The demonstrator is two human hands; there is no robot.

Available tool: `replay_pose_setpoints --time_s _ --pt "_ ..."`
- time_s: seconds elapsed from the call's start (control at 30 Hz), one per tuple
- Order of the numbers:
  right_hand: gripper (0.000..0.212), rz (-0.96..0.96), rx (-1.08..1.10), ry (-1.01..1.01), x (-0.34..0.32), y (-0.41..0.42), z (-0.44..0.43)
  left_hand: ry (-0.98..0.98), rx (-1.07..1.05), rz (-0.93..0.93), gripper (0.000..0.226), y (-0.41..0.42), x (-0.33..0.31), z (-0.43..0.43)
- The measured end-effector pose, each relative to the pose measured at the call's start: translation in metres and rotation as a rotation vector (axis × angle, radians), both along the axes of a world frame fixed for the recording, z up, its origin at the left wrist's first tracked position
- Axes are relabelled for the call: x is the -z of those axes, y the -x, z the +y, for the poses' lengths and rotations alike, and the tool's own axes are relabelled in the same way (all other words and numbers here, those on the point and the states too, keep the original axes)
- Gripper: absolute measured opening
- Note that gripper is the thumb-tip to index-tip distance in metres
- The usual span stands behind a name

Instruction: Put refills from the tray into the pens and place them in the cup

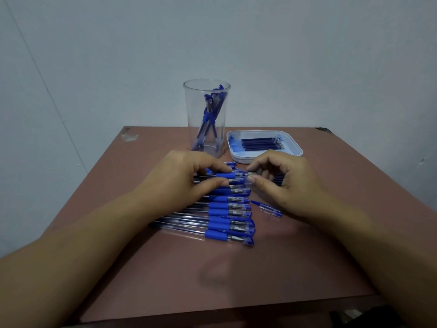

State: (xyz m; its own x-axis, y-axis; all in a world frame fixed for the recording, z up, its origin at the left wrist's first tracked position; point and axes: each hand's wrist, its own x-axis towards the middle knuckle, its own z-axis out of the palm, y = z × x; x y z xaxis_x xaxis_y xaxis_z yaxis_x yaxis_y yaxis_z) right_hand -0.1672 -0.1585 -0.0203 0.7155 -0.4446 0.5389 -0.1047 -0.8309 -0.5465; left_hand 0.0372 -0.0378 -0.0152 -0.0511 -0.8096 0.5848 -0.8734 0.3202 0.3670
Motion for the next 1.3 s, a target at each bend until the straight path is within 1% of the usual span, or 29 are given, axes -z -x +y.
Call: replay_pose_setpoints --time_s 0.07,0.13,0.2,0.27,0.33,0.4,0.47,0.53,0.63,0.7,0.77,0.8,0.87,0.97,1.1,1.23,1.3 --pt "0.012 -0.014 0.031 -0.003 -0.003 0.004 -0.003 -0.013 -0.023 -0.004 0.027 -0.002 0.0 0.0" --pt "0.014 0.017 0.072 0.025 -0.004 0.009 -0.008 -0.019 -0.033 -0.012 0.027 -0.002 -0.001 0.0" --pt "0.015 0.097 0.09 0.085 -0.003 0.013 -0.013 -0.031 -0.038 -0.016 0.028 -0.002 -0.001 0.0" --pt "0.016 0.219 0.074 0.13 -0.002 0.017 -0.017 -0.04 -0.042 -0.016 0.028 -0.002 -0.002 0.001" --pt "0.017 0.35 0.051 0.147 -0.003 0.019 -0.018 -0.042 -0.044 -0.016 0.029 -0.002 -0.002 0.001" --pt "0.023 0.451 0.03 0.144 -0.004 0.019 -0.016 -0.044 -0.041 -0.013 0.033 -0.001 -0.002 0.001" --pt "0.029 0.509 0.014 0.143 -0.004 0.018 -0.014 -0.044 -0.033 -0.002 0.036 -0.001 -0.002 0.001" --pt "0.028 0.529 0.001 0.134 -0.005 0.016 -0.012 -0.043 -0.026 0.007 0.035 -0.001 -0.002 0.001" --pt "0.032 0.477 -0.006 0.109 -0.006 0.017 -0.01 -0.044 -0.024 0.004 0.037 0.0 -0.002 0.001" --pt "0.025 0.346 -0.005 0.118 -0.005 0.017 -0.009 -0.048 -0.024 0.003 0.039 0.0 -0.002 0.001" --pt "0.018 0.169 0.015 0.158 -0.005 0.015 -0.006 -0.045 -0.021 0.008 0.038 0.0 -0.002 0.0" --pt "0.019 0.104 0.026 0.17 -0.005 0.012 -0.003 -0.044 -0.019 0.011 0.038 0.0 -0.002 0.001" --pt "0.022 0.038 0.032 0.169 -0.004 0.006 0.001 -0.037 -0.011 0.015 0.036 0.001 -0.001 0.001" --pt "0.019 0.034 0.005 0.169 -0.001 -0.004 0.004 -0.025 -0.003 0.008 0.026 0.003 0.0 0.001" --pt "0.005 0.027 0.02 0.191 0.0 -0.002 -0.001 -0.04 -0.009 0.007 0.033 0.003 -0.001 0.0" --pt "0.007 0.006 0.075 0.158 -0.002 0.01 -0.008 -0.057 -0.035 0.008 0.032 0.001 0.0 0.0" --pt "0.008 -0.007 0.075 0.162 -0.003 0.014 -0.008 -0.056 -0.029 0.005 0.035 0.002 0.0 0.0"
